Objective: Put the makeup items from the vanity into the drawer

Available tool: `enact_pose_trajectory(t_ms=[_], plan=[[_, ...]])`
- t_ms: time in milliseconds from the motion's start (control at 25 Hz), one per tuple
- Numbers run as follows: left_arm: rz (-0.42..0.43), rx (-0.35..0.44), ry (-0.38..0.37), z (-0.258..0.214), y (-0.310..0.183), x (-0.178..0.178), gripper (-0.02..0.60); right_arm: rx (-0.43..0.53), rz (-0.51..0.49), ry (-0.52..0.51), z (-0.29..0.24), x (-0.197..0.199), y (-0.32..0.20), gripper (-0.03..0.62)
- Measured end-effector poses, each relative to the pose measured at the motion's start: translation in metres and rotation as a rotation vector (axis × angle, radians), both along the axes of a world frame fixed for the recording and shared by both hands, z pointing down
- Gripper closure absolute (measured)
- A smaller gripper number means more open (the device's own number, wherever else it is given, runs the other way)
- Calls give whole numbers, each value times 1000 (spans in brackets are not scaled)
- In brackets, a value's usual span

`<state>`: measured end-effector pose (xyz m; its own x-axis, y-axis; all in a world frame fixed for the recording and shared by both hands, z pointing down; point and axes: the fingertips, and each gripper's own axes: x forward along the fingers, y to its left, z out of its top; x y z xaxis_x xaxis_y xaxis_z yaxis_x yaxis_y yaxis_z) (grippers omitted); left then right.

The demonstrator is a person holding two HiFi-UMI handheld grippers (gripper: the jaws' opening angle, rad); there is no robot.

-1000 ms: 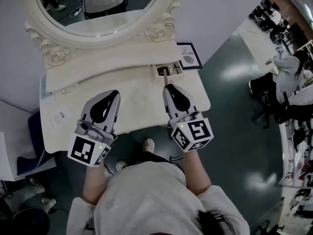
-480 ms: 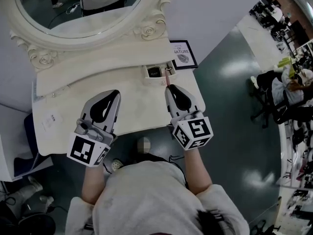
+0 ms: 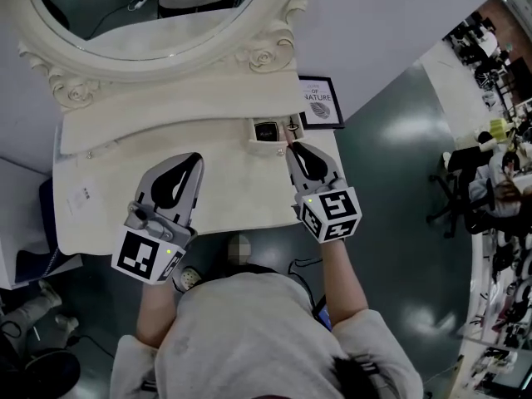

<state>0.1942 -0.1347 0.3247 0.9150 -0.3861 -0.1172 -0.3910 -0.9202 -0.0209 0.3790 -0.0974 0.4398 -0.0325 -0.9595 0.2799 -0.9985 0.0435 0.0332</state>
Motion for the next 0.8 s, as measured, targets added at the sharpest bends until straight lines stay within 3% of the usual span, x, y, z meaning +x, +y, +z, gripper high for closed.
enact_pose_trajectory(t_ms=[800], plan=[[-199, -23, -51, 12, -38, -15, 567, -423, -366, 415, 98, 31, -67, 539]])
